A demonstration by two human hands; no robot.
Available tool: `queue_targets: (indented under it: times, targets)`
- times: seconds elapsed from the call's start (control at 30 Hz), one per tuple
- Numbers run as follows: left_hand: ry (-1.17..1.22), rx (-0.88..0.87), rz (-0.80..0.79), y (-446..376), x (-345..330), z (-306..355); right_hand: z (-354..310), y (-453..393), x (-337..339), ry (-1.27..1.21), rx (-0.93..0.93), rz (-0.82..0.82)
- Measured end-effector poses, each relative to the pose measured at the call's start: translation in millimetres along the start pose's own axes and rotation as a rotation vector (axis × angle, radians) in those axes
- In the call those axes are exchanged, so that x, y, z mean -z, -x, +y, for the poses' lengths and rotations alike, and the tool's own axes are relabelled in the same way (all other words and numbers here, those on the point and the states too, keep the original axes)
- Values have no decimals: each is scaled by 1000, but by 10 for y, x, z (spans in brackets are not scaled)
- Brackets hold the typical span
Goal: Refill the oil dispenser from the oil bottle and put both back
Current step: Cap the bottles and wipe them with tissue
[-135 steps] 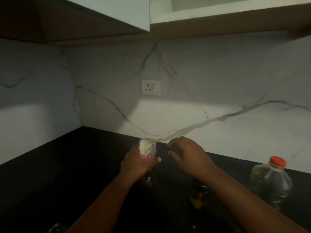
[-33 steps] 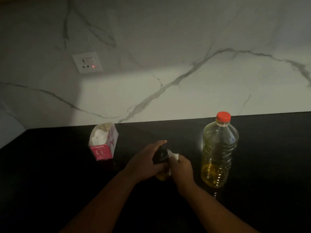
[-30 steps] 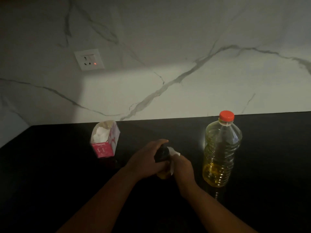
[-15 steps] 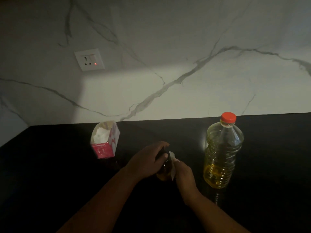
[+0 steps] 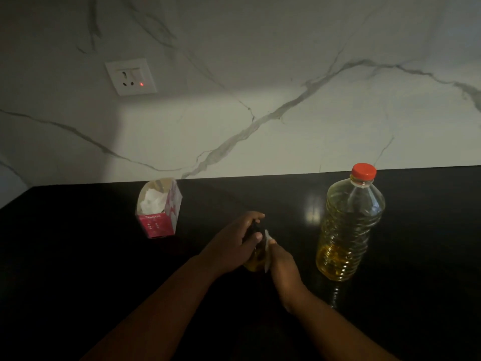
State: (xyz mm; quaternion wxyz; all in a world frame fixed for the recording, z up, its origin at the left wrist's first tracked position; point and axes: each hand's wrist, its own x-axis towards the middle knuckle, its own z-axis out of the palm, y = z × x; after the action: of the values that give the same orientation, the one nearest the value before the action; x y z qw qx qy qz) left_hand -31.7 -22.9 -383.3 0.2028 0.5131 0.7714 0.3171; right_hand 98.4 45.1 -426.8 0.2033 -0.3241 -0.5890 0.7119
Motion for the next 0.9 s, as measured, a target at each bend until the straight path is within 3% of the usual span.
queue_targets:
  times: [0.17,0.4,0.57,0.73,0.9]
  targets:
    - [21,-46,0,15,40,-62,-113,57,-9,-15,126,-39]
    - [122,-33,-117,74,143,-33,14,185,3,6,31,-122]
    - [222,-20,0,138,22,15,-66,159,0,-19,95,-99]
    - [162,56,261,217,-140,-57,62,213,-1,-46,-36,-140]
    - [190,115,275,253,-125,-104,-23,147,10,-115,-3,-152]
